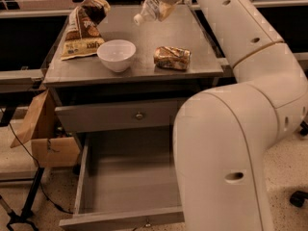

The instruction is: Pick blue plastic bottle from middle drawer and place on counter

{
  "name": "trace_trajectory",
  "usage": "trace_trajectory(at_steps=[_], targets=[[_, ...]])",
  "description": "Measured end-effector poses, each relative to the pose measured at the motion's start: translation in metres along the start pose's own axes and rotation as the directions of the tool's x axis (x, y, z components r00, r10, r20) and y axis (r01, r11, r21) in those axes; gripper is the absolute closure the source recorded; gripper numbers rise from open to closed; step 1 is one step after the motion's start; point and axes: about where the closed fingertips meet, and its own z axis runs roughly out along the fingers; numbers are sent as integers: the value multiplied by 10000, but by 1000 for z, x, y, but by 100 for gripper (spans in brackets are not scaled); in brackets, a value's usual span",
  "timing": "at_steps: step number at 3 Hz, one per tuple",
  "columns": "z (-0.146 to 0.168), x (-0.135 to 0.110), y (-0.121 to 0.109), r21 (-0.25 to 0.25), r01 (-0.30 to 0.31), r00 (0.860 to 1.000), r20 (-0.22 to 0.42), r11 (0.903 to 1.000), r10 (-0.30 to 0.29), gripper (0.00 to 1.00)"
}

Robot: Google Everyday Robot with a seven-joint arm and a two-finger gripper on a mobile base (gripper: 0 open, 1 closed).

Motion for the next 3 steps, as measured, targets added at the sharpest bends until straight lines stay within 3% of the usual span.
trace_trajectory(at_steps=[2, 3], targets=[[58, -26, 14, -862, -316, 9963, 769, 9958, 383, 98], [72, -32, 21, -1218, -354, 9951, 870, 9919, 462, 75]])
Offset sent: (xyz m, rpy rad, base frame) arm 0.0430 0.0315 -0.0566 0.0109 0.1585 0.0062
